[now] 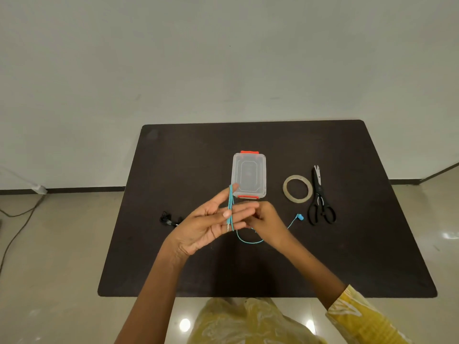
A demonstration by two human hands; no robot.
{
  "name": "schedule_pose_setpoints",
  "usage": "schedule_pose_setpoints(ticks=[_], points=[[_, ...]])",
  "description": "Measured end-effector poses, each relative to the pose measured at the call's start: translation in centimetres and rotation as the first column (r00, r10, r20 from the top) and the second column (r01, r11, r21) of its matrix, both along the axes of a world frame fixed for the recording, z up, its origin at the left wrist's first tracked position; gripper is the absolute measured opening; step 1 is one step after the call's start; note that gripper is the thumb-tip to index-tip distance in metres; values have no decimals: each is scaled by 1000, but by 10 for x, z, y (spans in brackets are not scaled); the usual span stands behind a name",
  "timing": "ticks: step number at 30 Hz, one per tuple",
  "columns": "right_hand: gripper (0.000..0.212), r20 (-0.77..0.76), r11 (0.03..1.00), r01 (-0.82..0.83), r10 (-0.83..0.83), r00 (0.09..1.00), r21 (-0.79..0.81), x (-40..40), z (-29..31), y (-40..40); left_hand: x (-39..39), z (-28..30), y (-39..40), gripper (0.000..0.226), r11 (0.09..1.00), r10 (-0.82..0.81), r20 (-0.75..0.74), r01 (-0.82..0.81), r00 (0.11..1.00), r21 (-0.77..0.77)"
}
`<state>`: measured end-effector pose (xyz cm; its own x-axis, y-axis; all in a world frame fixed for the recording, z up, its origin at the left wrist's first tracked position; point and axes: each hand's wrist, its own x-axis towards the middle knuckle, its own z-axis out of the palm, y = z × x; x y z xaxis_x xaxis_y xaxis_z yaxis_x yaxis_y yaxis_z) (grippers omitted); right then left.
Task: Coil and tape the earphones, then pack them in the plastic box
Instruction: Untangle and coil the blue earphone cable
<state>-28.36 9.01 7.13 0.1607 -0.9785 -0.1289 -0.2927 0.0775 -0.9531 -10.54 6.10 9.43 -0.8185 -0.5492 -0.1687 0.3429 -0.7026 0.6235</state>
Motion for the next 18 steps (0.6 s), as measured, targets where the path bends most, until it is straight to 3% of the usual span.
schedule_pose_setpoints(ticks=[4, 9, 14, 18], points=[[13, -233, 992, -85, 61, 970, -94, 4, 1, 0, -4, -7, -6, 70, 978, 207, 143, -206, 968, -21], [20, -455, 968, -218, 140, 879, -123, 4, 10, -4, -6, -12, -11, 77, 911, 411, 267, -397, 872, -108], [20, -669, 908, -371, 154, 727, -193, 0, 21, -14, -12, -15, -6, 79, 909, 408, 425, -313, 808, -277], [15, -704, 884, -425, 175, 689, -195, -11, 37, -30, -11, -16, -4, 72, 937, 252, 539, -63, 803, -345]])
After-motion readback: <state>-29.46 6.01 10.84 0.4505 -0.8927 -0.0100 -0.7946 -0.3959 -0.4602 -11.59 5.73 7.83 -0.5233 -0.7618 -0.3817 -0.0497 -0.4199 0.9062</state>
